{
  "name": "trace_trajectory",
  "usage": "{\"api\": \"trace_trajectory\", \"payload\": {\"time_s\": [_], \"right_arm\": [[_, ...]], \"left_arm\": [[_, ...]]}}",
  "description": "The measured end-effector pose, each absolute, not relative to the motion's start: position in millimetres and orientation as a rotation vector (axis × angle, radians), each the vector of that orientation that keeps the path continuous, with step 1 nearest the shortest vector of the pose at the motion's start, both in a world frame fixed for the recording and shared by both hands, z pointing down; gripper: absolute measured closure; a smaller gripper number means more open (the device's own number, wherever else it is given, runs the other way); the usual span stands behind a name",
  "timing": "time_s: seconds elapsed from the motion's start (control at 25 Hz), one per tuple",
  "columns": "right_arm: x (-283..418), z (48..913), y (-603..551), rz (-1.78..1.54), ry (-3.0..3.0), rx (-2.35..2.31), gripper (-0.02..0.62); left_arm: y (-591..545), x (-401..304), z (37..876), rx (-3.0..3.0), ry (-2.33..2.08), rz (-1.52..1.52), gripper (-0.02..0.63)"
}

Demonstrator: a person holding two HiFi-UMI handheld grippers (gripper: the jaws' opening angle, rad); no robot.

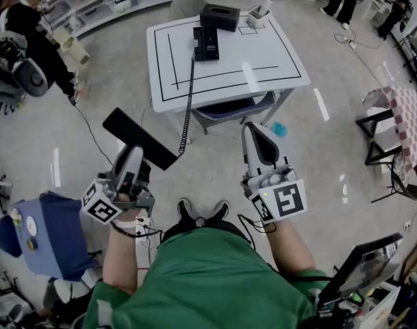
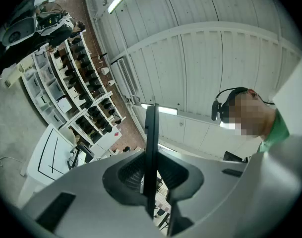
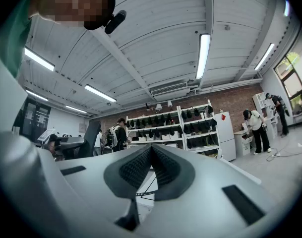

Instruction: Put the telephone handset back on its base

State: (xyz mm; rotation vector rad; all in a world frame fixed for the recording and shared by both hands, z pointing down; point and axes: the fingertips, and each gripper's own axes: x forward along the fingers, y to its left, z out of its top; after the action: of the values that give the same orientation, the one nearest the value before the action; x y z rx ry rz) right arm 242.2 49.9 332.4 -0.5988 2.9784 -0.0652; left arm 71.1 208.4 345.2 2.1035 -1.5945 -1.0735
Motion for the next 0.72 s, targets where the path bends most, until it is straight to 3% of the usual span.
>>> {"api": "trace_trajectory", "payload": {"time_s": [0.72], "right_arm": [[200.2,297.4,122.4,-0.011,2.958,-0.763,0.574]], "left_arm": [[285.0,-7.4,327.4,2.163,-1.604,-1.043,0.523]]}}
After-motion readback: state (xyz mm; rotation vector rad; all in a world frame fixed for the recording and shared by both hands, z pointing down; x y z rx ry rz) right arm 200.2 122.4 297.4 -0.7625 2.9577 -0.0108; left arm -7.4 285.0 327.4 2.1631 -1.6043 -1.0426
